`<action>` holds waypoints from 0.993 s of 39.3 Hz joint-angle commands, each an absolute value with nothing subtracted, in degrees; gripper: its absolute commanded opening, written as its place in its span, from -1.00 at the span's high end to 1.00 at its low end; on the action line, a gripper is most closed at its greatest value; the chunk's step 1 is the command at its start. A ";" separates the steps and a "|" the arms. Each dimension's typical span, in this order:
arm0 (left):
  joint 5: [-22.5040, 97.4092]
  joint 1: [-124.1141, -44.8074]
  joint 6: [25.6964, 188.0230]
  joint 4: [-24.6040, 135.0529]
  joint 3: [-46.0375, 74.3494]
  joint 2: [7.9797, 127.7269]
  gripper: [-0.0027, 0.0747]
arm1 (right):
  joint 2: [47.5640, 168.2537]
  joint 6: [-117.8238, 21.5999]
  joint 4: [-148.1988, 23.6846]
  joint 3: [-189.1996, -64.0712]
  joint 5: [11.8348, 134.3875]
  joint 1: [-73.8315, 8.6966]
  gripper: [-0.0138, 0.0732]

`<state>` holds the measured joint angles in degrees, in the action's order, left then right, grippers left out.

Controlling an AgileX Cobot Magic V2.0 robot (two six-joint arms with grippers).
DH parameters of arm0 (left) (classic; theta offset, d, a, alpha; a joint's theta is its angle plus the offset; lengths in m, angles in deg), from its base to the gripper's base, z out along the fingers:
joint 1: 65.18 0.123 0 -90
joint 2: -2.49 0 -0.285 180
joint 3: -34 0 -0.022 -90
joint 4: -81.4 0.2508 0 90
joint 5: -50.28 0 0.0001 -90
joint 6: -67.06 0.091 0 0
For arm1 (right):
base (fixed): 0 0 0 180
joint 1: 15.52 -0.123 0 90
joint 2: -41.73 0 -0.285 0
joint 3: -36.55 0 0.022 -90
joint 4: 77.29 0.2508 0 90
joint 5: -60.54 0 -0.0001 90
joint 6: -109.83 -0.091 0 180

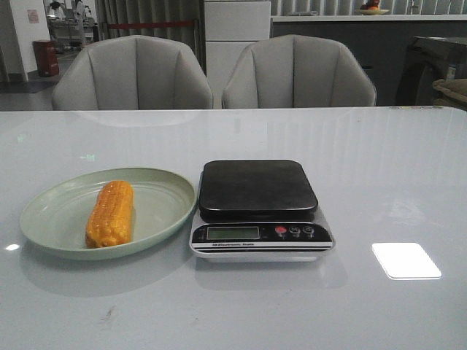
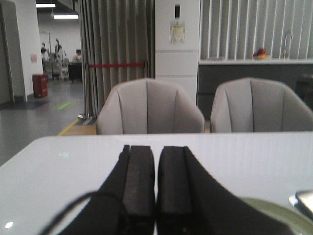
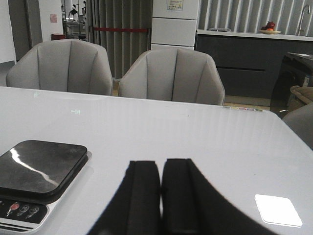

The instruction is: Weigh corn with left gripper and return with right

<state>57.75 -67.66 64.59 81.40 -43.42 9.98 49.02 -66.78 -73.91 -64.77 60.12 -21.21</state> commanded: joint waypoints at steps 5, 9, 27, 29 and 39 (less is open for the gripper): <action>53.16 -67.57 64.02 79.73 -32.04 11.75 0.64 | 47.90 -66.51 -74.43 -64.16 55.75 -20.92 0.27; 45.53 -67.57 64.02 79.28 -25.46 16.08 0.64 | 47.90 -66.51 -74.43 -64.16 55.75 -20.92 0.27; 26.06 -70.03 64.02 77.85 -15.34 30.16 0.64 | 47.90 -66.51 -74.43 -64.16 55.75 -20.92 0.27; 26.92 -70.70 64.02 78.27 -15.95 30.25 0.64 | 47.90 -66.51 -74.43 -64.16 55.75 -20.92 0.27; 26.88 -71.70 64.02 77.91 -18.99 31.23 0.61 | 47.90 -66.51 -74.43 -64.16 55.75 -20.92 0.27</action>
